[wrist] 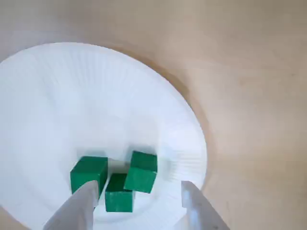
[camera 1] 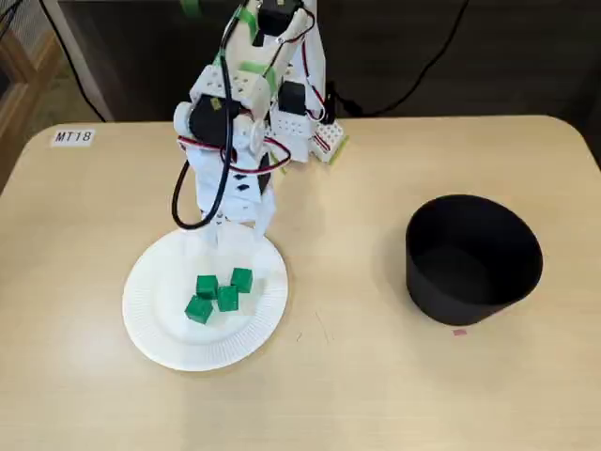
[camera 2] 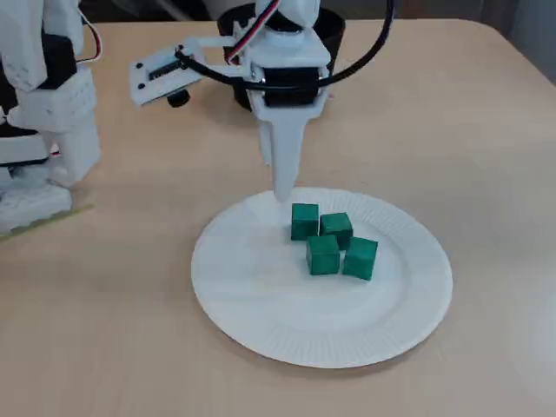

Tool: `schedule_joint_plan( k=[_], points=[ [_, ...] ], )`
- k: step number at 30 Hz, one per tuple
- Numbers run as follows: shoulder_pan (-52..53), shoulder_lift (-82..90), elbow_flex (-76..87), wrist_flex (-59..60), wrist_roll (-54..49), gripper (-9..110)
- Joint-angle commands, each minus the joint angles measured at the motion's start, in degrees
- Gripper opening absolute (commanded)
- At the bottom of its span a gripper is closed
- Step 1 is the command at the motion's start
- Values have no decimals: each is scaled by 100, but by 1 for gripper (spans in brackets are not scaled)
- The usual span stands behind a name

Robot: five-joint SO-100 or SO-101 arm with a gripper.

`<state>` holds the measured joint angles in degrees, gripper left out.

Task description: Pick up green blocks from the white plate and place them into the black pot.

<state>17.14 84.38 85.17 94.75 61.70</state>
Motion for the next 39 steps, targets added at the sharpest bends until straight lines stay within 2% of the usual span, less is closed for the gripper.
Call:
schedule_joint_plan(
  k=[1, 15, 23, 39],
  points=[
    [-70, -44, -246, 62, 193, 26],
    [70, -97, -264, 62, 562, 28],
    [-53, -229, -483, 53, 923, 25],
    [-176, -1204, -1266, 53, 967, 28]
  ],
)
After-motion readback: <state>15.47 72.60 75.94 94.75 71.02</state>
